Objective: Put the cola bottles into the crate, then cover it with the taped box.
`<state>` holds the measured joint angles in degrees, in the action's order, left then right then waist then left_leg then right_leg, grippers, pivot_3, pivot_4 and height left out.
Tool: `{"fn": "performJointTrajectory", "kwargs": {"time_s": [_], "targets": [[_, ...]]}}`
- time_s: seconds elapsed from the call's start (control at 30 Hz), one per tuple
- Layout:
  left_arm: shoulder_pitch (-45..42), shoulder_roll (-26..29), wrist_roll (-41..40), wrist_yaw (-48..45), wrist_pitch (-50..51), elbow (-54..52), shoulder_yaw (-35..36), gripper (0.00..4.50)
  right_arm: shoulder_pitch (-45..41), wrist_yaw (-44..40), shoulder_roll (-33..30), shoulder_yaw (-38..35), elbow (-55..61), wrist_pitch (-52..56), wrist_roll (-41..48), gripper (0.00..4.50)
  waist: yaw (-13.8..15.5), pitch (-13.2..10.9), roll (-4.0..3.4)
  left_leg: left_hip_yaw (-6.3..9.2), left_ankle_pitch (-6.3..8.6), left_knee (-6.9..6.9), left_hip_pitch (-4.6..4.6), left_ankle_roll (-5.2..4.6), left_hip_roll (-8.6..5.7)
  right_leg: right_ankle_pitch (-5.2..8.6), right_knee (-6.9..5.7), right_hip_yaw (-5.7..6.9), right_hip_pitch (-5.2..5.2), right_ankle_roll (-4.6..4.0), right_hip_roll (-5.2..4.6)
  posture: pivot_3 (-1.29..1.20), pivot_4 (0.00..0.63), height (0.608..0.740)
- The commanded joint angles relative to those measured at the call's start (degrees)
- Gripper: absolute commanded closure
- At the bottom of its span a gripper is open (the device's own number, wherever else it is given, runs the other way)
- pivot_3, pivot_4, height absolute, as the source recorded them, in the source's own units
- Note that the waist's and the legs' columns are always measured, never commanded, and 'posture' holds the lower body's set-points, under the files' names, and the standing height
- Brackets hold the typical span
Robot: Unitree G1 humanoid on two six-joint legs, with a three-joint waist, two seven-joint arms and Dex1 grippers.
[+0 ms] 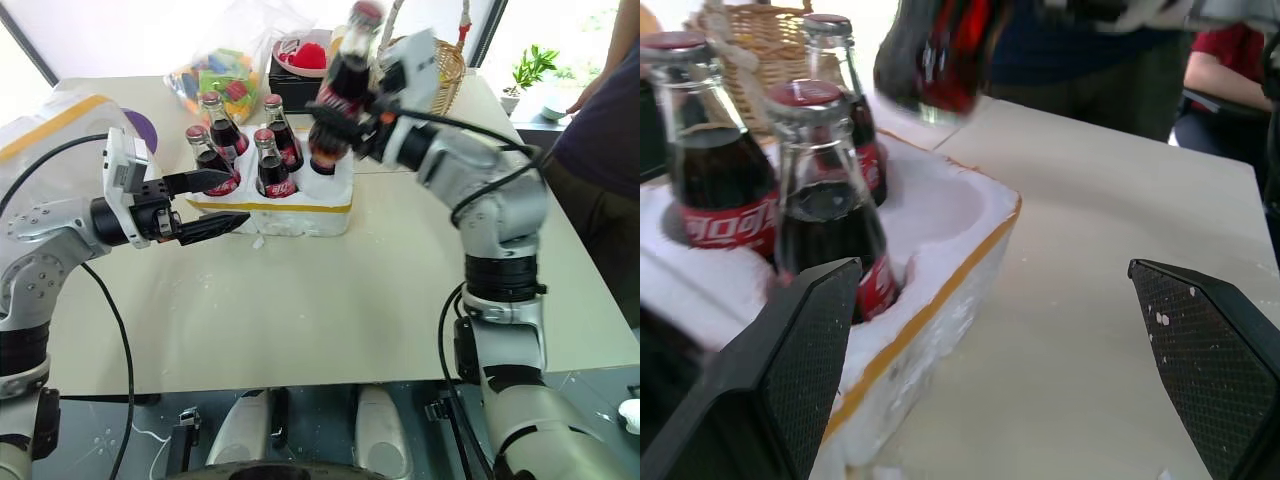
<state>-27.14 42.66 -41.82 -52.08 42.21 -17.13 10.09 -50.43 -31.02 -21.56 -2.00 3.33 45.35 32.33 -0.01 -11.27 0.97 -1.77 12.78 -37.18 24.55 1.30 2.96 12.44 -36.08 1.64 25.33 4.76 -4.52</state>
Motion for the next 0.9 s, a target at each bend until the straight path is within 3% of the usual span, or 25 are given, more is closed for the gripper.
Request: {"fn": "performJointTrajectory", "kwargs": {"time_s": [0.03, 0.2, 0.7, 0.73, 0.77, 0.8, 0.9], "targets": [[-0.1, 0.7, -1.0, 0.8, -0.4, -2.7, 1.8, 0.00, 0.7, -0.8, -0.4, 0.9, 0.2, -4.4, -2.9, 1.67, 0.6, 0.0, 0.00, -0.02, 0.00, -0.01, 0.04, 0.00, -0.03, 0.00, 0.04, -0.01, 0.00, 0.00, -0.05, 0.00, 0.150, 0.740], [0.7, 1.1, -1.6, 1.5, -0.2, -3.5, 2.8, 0.00, 2.7, -0.3, -1.4, 3.3, -1.9, -6.9, -7.9, 1.67, 0.6, 0.0, 0.01, -0.04, 0.00, -0.03, 0.10, 0.00, -0.07, -0.01, 0.09, 0.00, 0.00, 0.01, -0.09, 0.00, 0.150, 0.740], [-0.1, 1.6, -0.7, 1.0, -1.8, -1.0, 1.7, 0.00, 7.0, -0.7, -2.4, 3.7, -4.4, -6.2, -9.7, 1.67, 0.8, 0.0, 0.03, 0.01, 0.00, -0.03, 0.03, 0.00, -0.05, 0.00, 0.04, 0.03, -0.04, 0.01, -0.05, 0.00, 0.150, 0.740], [-0.2, 1.7, -0.6, 0.9, -1.8, -0.8, 1.6, 0.00, 6.9, -0.6, -2.1, 3.7, -5.4, -6.4, -10.0, 0.62, 0.8, 0.0, 0.03, 0.01, 0.00, -0.04, 0.03, 0.00, -0.05, 0.00, 0.04, 0.03, -0.05, 0.01, -0.05, 0.00, 0.150, 0.740], [-0.4, 1.7, -0.5, 0.7, -2.0, -0.5, 1.5, 0.00, 6.8, -0.6, -1.9, 3.7, -6.2, -6.6, -10.2, 0.28, 0.7, 0.0, 0.05, 0.00, 0.00, -0.04, 0.03, 0.00, -0.05, 0.00, 0.04, 0.03, -0.06, 0.01, -0.05, 0.00, 0.150, 0.740], [-0.4, 1.7, -0.4, 0.6, -2.0, -0.3, 1.5, 0.00, 6.6, -0.4, -1.8, 3.6, -6.9, -6.8, -10.6, 0.08, 0.6, 0.0, 0.05, 0.00, 0.00, -0.05, 0.02, 0.00, -0.05, 0.00, 0.05, 0.03, -0.07, 0.01, -0.06, 0.00, 0.150, 0.740], [-0.2, 2.3, -0.2, 0.4, -2.2, 0.1, 2.1, 0.00, 6.3, -0.9, -2.5, 3.0, -7.1, -6.8, -10.9, 0.08, 0.4, 0.0, 0.05, -0.01, 0.00, -0.04, -0.01, 0.00, -0.04, 0.00, 0.04, 0.02, -0.06, 0.01, -0.05, 0.00, 0.150, 0.740]]}}
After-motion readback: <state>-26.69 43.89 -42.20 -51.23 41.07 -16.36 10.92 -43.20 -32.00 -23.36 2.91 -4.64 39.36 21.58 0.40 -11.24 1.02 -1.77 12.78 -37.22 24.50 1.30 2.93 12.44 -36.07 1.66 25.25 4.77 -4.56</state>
